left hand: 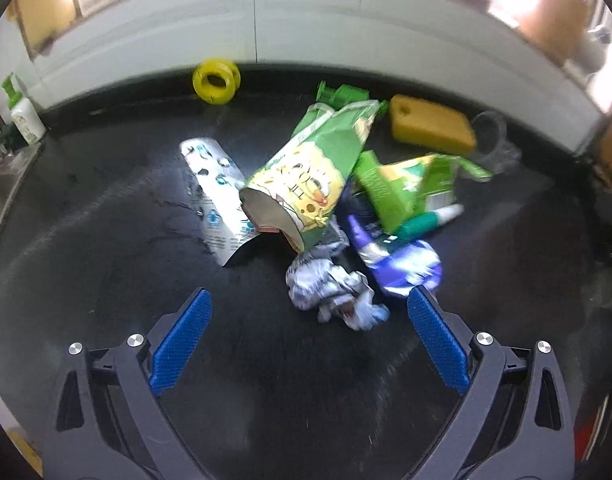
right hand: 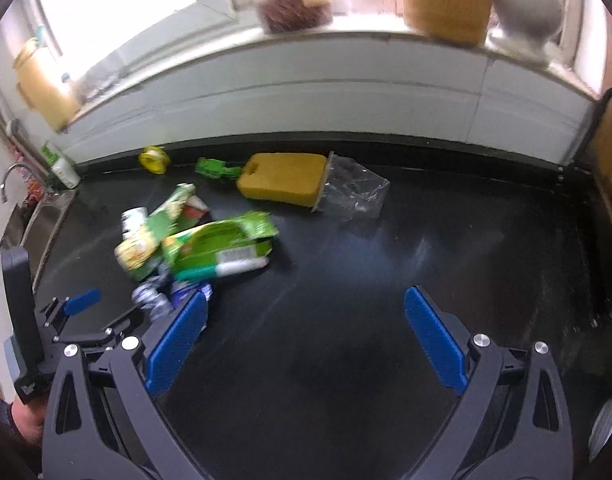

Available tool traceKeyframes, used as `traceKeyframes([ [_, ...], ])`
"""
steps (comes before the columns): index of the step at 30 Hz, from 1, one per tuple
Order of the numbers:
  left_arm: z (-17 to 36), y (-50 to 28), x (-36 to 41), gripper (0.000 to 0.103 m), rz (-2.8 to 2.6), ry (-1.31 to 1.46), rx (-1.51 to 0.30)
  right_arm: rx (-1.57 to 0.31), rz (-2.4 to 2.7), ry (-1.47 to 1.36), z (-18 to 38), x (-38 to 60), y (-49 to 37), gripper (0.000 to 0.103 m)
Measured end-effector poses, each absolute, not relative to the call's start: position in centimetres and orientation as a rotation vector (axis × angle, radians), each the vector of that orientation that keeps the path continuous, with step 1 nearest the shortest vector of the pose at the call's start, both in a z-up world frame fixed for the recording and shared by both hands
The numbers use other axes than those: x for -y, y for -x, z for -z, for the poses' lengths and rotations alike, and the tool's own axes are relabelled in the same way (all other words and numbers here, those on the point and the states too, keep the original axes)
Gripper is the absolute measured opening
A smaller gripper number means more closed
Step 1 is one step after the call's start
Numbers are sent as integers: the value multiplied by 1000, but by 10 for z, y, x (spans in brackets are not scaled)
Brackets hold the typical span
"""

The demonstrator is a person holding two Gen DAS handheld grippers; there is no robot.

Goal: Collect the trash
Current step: 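Grasp crumpled foil ball with the left tool while the right tool grasps the clear plastic cup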

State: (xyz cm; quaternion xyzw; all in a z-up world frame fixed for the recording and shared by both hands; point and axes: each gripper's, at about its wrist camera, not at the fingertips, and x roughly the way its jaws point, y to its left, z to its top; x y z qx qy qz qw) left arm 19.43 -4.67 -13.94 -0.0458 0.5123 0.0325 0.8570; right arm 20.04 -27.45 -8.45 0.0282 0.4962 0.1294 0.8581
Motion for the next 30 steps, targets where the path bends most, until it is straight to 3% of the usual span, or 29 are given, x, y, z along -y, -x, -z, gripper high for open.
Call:
traceKeyframes([
  [10, 176, -226, 39, 83, -115, 115, -1101, -1141, -195, -156, 159, 284, -322, 96],
  [12, 176, -229, 43, 72, -116, 85, -1091, -1163, -186, -189, 169, 286, -337, 92],
  [14, 173, -232, 46, 55, -105, 76, -1084, -1195, -187, -195, 178, 285, -350, 66],
  [15, 171, -231, 48, 42, -99, 78, -1085, -1193, -186, -194, 179, 285, -353, 65],
  [16, 170, -232, 48, 39, -92, 90, -1094, -1183, -184, -182, 178, 284, -353, 63],
  [18, 168, -231, 49, 36, -78, 122, -1108, -1179, -186, -156, 177, 283, -352, 58],
  [20, 167, -228, 52, 35, -63, 132, -1120, -1172, -176, -144, 175, 284, -348, 39],
  [30, 152, -184, 72, 34, 2, 120, -1128, -1140, -170, -116, 153, 290, -298, 36],
])
